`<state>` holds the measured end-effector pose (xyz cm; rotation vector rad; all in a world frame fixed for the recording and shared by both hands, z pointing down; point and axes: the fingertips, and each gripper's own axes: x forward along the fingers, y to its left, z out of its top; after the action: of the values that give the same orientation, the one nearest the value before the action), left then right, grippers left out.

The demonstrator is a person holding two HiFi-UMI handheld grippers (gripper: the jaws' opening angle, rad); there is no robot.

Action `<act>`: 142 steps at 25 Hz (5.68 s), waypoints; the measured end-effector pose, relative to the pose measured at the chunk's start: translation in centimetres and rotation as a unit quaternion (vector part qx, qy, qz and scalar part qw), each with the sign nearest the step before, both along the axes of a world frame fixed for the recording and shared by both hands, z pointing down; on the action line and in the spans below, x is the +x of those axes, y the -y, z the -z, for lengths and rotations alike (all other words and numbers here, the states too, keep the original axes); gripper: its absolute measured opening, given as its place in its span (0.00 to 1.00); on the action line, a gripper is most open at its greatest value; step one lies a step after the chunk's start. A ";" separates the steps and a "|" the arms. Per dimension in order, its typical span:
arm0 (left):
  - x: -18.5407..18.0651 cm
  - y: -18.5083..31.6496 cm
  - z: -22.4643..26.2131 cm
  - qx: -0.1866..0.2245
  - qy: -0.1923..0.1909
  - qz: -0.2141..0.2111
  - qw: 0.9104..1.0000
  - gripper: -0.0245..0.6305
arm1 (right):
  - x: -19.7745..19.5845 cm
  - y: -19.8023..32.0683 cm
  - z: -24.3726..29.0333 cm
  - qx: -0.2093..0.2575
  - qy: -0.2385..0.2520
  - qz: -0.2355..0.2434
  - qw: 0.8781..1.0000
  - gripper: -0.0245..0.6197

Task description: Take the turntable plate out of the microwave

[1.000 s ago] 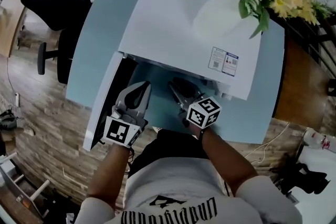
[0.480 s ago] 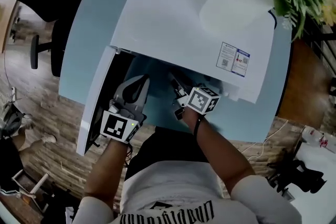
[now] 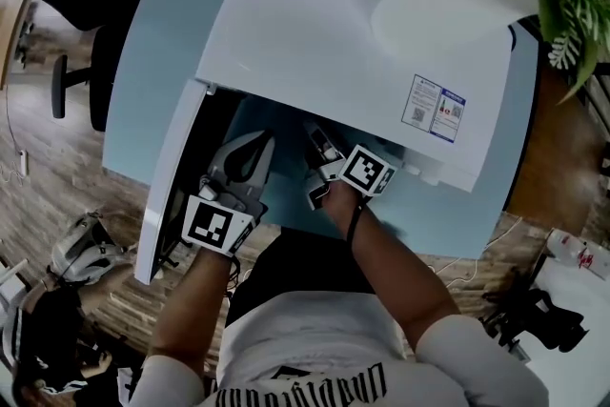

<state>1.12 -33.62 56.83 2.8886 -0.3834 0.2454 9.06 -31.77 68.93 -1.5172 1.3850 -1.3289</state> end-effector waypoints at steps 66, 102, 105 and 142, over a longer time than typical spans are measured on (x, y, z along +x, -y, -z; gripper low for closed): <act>-1.0 -2.2 -7.7 -0.183 0.009 0.037 0.982 0.21 | -1.1 -7.8 -0.7 -0.024 0.097 -0.079 0.992 0.05; 0.4 -0.9 -12.4 -0.480 -0.151 0.110 0.857 0.51 | -4.1 -13.1 0.7 -0.019 0.105 -0.058 0.993 0.05; 0.7 -0.9 -12.6 -0.487 -0.153 0.110 0.853 0.41 | -4.0 -13.2 0.5 -0.023 0.105 -0.058 0.993 0.05; -4.1 -4.7 -7.5 -0.542 -0.307 0.089 0.777 0.17 | -7.3 -16.8 5.2 0.008 0.031 -0.012 0.999 0.06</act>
<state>-3.03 -28.96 64.37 1.6225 -0.2477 -0.3972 1.72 -14.93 63.78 -1.4656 1.3310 -1.3364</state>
